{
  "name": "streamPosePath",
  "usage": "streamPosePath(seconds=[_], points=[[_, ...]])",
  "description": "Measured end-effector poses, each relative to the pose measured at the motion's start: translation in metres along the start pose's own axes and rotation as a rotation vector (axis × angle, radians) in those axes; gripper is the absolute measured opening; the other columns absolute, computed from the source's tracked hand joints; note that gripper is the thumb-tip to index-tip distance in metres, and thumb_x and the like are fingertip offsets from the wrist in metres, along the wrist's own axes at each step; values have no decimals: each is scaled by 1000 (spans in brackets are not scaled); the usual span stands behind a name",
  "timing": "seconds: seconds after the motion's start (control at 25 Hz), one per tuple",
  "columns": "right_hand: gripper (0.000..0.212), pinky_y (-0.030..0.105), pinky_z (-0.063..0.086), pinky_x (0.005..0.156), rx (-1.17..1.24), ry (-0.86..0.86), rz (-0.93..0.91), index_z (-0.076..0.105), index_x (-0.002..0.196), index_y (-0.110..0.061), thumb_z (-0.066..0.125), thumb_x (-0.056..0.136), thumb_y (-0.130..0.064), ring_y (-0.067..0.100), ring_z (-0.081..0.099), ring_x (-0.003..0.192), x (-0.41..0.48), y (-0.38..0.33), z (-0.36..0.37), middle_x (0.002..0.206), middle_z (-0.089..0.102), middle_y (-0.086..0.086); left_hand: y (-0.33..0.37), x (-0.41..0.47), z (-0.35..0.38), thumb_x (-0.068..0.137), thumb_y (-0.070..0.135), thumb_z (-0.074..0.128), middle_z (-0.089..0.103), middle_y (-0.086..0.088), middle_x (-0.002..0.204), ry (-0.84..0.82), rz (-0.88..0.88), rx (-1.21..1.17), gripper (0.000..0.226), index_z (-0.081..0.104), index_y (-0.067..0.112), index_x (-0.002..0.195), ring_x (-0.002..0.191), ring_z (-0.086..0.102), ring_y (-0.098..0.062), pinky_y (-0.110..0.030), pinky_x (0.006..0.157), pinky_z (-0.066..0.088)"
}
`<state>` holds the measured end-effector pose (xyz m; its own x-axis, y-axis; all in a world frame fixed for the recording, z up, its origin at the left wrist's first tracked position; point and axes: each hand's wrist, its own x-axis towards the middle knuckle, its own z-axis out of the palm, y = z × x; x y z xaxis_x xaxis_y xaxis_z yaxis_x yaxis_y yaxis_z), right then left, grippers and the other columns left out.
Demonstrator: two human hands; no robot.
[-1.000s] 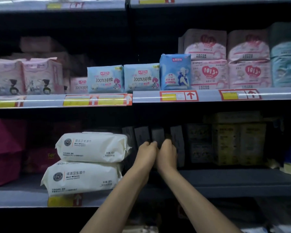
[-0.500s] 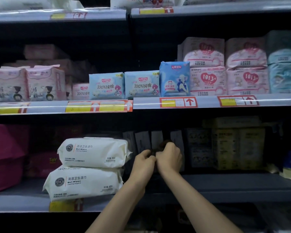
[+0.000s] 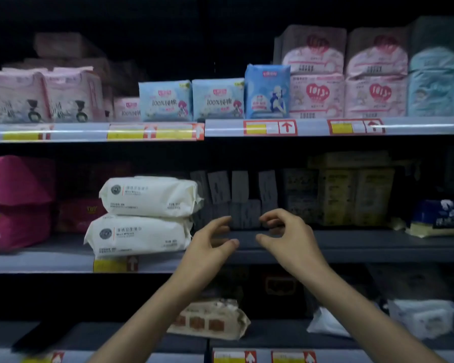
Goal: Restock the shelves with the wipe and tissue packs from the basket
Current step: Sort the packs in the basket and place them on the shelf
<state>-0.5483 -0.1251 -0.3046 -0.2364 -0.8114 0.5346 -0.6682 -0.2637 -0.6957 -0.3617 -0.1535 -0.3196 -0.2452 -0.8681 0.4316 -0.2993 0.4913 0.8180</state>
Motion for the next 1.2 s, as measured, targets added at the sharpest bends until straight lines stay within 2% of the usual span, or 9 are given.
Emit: streamPosePath(seconds=[0.16, 0.28, 0.44, 0.64, 0.72, 0.84, 1.0, 1.12, 1.2], points=[[59, 21, 41, 93, -99, -155, -73, 51, 135, -45, 81, 84, -47, -1, 45, 119, -56, 13, -23, 132, 44, -22, -11, -42, -2, 93, 47, 72, 48, 28, 145, -75, 112, 135, 65, 41, 51, 150, 132, 47, 10, -19, 104, 43], [80, 19, 38, 103, -156, -283, -99, 40, 149, -45, 81, 81, -53, -5, 39, 125, -96, 32, -32, 144, 34, -25, -21, -77, -1, 88, 53, 74, 46, 32, 148, -126, 166, 205, 72, 39, 52, 151, 135, 41, 15, -19, 109, 39], [89, 22, 38, 108, -216, -492, -81, 32, 155, -45, 78, 79, -57, -2, 39, 133, -156, 72, -30, 152, 31, -22, -59, -132, 10, 82, 61, 68, 46, 24, 153, -248, 179, 267, 80, 40, 42, 155, 141, 43, 4, -27, 116, 38], [96, 32, 40, 114, -316, -836, 81, 25, 160, -42, 81, 83, -52, 6, 38, 141, -230, 142, 0, 156, 31, -15, -137, -210, 40, 85, 60, 69, 48, 19, 147, -514, 2, 323, 80, 41, 36, 155, 137, 45, 4, -11, 111, 33], [93, 30, 41, 110, -411, -1022, 114, 29, 160, -34, 82, 84, -47, 14, 42, 138, -250, 174, 22, 149, 38, -6, -175, -232, 55, 85, 61, 69, 52, 13, 146, -630, -82, 406, 78, 45, 33, 153, 134, 49, -1, -15, 111, 36], [87, 33, 45, 104, -581, -1270, 182, 36, 157, -23, 82, 85, -42, 26, 50, 130, -279, 213, 58, 142, 44, 6, -227, -254, 79, 84, 65, 63, 52, 11, 148, -827, -162, 570, 76, 45, 35, 152, 136, 51, -11, -34, 111, 45], [62, 40, 53, 94, -720, -1454, 99, 50, 144, -16, 78, 90, -29, 32, 58, 119, -313, 244, 93, 136, 52, 12, -287, -277, 102, 91, 42, 72, 59, -2, 145, -1015, -311, 676, 65, 51, 25, 150, 134, 55, -23, -29, 101, 45], [25, 34, 49, 72, -834, -1547, 102, 58, 109, -14, 75, 91, -20, 27, 61, 96, -324, 262, 105, 109, 58, 7, -317, -291, 120, 93, 53, 69, 57, -5, 148, -1181, -406, 729, 69, 47, 24, 152, 135, 55, -27, -33, 102, 48], [25, 31, 45, 66, -922, -1591, 176, 52, 91, -15, 76, 90, -19, 24, 61, 87, -325, 274, 104, 97, 58, 4, -327, -295, 131, 96, 52, 65, 51, -4, 154, -1271, -418, 748, 70, 41, 22, 155, 137, 52, -24, -26, 99, 43]])
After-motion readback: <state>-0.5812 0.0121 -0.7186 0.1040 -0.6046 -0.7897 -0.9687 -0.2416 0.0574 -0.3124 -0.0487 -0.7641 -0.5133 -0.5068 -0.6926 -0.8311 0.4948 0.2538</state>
